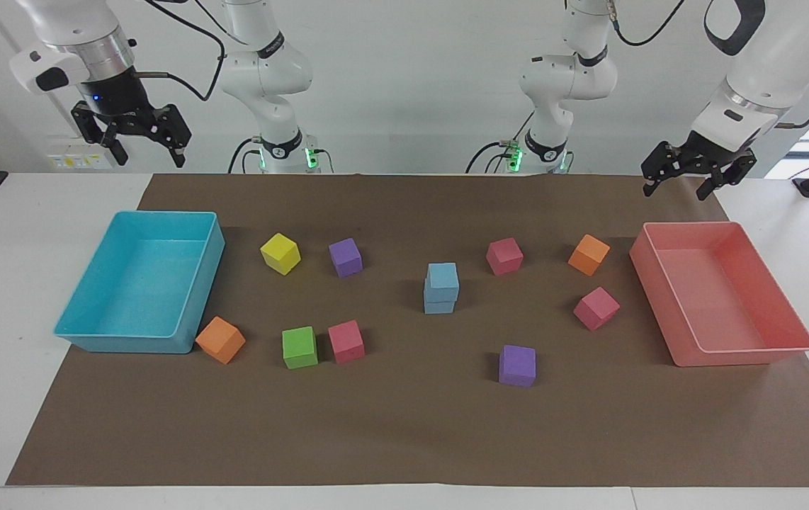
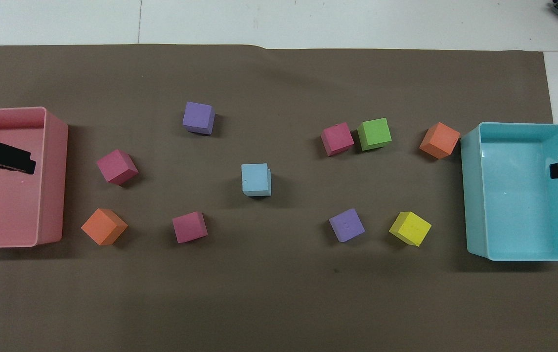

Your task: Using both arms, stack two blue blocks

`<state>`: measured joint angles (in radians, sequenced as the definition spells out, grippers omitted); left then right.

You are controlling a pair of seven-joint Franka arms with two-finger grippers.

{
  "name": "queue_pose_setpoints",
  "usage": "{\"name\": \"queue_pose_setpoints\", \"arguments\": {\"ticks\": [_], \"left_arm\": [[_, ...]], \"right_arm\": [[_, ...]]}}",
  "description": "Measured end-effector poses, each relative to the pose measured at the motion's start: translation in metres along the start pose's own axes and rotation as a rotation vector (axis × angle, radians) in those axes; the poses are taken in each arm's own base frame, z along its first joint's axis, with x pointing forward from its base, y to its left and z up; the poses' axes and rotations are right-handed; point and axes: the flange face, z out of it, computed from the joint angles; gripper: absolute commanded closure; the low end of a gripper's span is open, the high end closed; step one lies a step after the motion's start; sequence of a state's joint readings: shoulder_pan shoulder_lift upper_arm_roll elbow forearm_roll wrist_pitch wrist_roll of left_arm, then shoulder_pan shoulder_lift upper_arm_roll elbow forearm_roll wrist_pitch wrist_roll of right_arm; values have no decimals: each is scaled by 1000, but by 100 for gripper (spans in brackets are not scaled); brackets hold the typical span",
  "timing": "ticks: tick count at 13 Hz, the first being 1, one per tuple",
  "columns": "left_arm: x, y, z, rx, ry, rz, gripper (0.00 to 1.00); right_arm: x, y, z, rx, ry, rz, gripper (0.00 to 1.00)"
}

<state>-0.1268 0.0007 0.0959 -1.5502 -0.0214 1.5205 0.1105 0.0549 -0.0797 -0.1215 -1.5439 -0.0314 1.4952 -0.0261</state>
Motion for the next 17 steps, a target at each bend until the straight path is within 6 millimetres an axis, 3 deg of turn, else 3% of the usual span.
{"name": "queue_pose_setpoints", "arguments": {"ticks": [4,9,17], "left_arm": [[-1,-1,-2,1,3,-1,0],[-8,-1,-13,2,23,-1,0],[-9,-1,-12,2,21,-1,0]], "right_arm": [[-6,-22,15,3,-36,-41,0],[-8,-21,17,4,-40,-41,0],[-9,-21,16,6,-40,-41,0]]}}
